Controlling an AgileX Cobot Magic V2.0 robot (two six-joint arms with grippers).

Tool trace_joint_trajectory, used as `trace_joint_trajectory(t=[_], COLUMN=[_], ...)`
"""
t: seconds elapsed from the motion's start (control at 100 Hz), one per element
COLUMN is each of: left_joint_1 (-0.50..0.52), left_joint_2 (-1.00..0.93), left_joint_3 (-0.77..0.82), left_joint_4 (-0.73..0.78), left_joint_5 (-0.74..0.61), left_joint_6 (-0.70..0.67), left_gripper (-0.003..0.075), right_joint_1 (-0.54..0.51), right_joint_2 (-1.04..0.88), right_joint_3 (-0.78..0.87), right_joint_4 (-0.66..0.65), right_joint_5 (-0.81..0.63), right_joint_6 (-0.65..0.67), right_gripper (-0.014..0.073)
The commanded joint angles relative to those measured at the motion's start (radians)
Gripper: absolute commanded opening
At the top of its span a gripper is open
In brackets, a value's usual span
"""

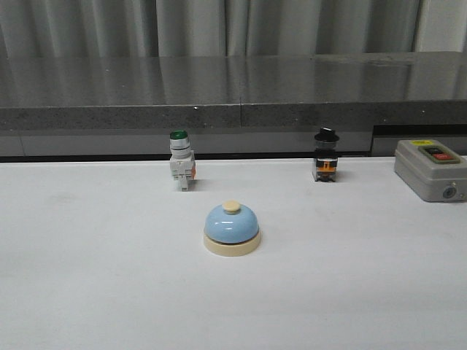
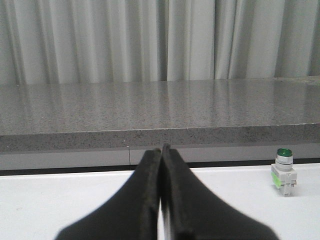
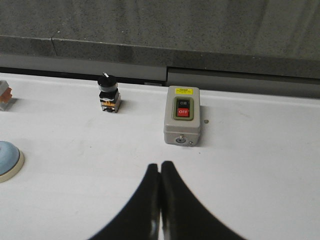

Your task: Place and press bell with both arms

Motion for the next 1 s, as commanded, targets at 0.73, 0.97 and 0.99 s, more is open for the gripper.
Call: trace_joint_trajectory(t=[0.73,0.97,0.99], left_joint_1=[0.001,0.001,0.001], left_joint_2=[-0.029,-0.029,-0.029], left_joint_3=[0.042,0.042,0.042], left_joint_4=[-0.007,-0.007,-0.007], left_joint_5=[-0.079,-0.079,-0.079], left_joint_6=[-0.011,-0.011,-0.011], left_gripper=[-0.0020,-0.0020,-0.0020], right_joint_1=[-0.007,-0.007,-0.007], right_joint_2=[-0.008,-0.114,-0.127], right_joint_3=[-0.022,0.036,0.047], right_joint_4=[0.000,-0.001,-0.001], right_joint_5=[-0.085,-0.161,-0.165], right_joint_6=[0.002,0.002,0.002], right_gripper=[-0.0060,-0.0060,-0.0060])
